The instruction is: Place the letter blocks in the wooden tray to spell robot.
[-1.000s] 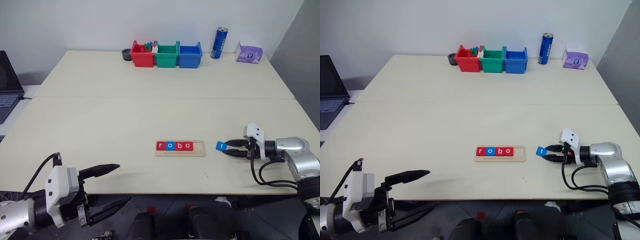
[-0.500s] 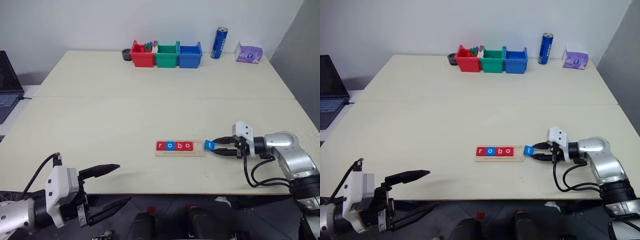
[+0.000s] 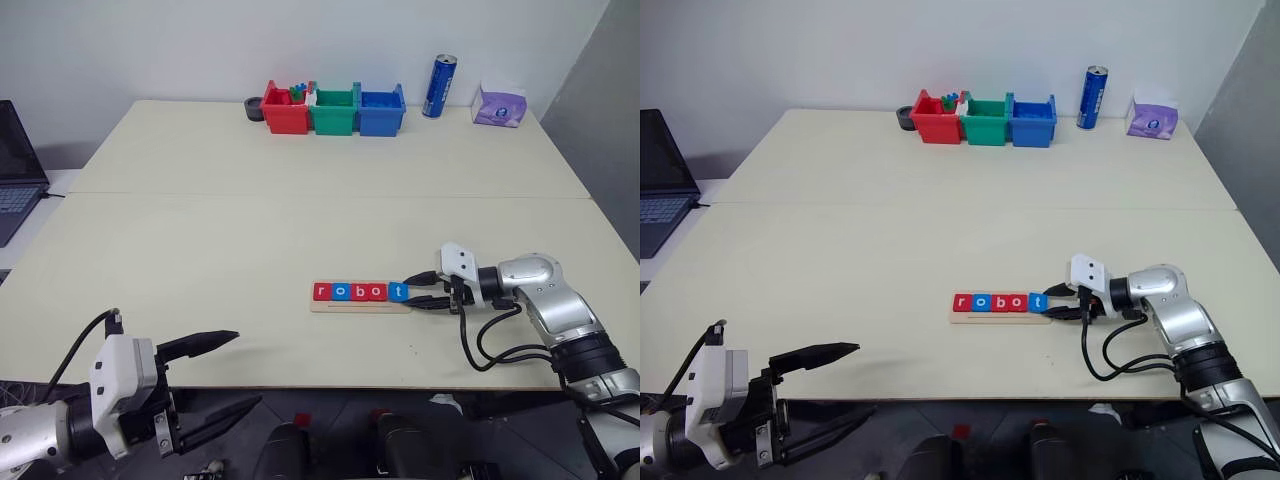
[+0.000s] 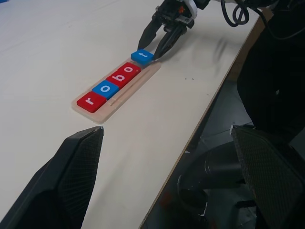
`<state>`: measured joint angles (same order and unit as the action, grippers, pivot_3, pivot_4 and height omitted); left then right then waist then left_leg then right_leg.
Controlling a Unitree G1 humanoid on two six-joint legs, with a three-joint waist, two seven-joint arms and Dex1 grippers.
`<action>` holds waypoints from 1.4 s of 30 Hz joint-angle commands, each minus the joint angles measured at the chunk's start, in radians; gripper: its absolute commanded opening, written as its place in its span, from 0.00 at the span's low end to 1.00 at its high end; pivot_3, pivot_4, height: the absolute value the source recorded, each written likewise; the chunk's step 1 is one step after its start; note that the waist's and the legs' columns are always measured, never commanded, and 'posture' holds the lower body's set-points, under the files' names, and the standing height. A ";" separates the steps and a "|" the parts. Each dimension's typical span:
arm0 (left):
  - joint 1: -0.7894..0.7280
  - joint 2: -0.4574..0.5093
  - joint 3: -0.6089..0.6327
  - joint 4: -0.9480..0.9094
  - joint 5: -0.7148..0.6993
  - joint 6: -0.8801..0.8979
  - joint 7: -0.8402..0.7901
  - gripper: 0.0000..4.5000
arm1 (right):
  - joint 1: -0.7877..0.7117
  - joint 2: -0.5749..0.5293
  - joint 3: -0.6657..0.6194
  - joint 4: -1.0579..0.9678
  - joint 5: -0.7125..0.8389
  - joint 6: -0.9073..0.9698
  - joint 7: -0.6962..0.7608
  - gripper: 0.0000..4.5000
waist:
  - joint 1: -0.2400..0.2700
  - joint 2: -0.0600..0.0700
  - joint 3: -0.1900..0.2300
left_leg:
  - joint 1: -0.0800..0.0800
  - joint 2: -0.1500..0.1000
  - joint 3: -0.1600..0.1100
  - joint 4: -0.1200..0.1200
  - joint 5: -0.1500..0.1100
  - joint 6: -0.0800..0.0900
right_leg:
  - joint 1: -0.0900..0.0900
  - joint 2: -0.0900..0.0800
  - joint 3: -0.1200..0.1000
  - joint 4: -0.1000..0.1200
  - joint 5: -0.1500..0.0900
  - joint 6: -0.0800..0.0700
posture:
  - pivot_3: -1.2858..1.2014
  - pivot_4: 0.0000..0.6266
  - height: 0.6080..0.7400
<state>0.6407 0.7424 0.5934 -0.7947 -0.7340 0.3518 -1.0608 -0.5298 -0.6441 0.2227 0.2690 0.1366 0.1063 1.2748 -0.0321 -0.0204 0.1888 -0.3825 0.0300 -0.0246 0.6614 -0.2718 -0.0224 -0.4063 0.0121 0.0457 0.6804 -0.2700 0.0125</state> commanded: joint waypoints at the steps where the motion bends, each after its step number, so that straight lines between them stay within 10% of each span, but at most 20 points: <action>1: 0.013 -0.002 0.021 -0.029 0.002 -0.024 -0.006 1.00 | -0.030 0.005 0.003 0.012 -0.011 -0.036 0.009 0.33 | 0.000 0.000 0.000 | 0.000 0.000 0.000 0.000 0.000 0.000 | 0.000 0.000 0.000 0.000 0.000 0.000 | 0.52 0.24 1.00; 20: -0.011 0.010 0.009 0.004 0.023 -0.043 -0.020 1.00 | -0.050 0.011 0.003 0.065 -0.039 -0.082 0.020 0.33 | 0.000 0.000 0.000 | 0.000 0.000 0.000 0.000 0.000 0.000 | 0.000 0.000 0.000 0.000 0.000 0.000 | 0.52 0.24 1.00; 29: -0.016 0.008 0.013 0.002 0.028 -0.037 -0.022 1.00 | -0.053 -0.003 -0.025 0.001 0.004 0.006 0.036 0.99 | 0.000 0.000 0.000 | 0.000 0.000 0.000 0.000 0.000 0.000 | 0.000 0.000 0.000 0.000 0.000 0.000 | 0.52 0.24 1.00; 35: -0.012 0.005 0.014 0.002 0.030 -0.038 -0.023 1.00 | -0.053 -0.040 -0.064 0.009 0.021 0.034 0.030 0.99 | 0.000 0.000 0.000 | 0.000 0.000 0.000 0.000 0.000 0.000 | 0.000 0.000 0.000 0.000 0.000 0.000 | 0.52 0.24 1.00; 42: -0.030 0.012 0.004 0.006 0.030 -0.034 -0.021 1.00 | -0.020 -0.024 -0.056 0.008 0.002 -0.013 0.007 0.53 | 0.000 0.000 0.000 | 0.000 0.000 0.000 0.000 0.000 0.000 | 0.000 0.000 0.000 0.000 0.000 0.000 | 0.52 0.24 1.00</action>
<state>0.6107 0.7449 0.5933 -0.7843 -0.7004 0.3233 -1.0806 -0.5550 -0.6677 0.1794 0.2933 0.1364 0.1178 1.2920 -0.0322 -0.0203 0.1888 -0.3824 0.0301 -0.0247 0.6613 -0.2718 -0.0224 -0.4063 0.0123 0.0455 0.6804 -0.2700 0.0122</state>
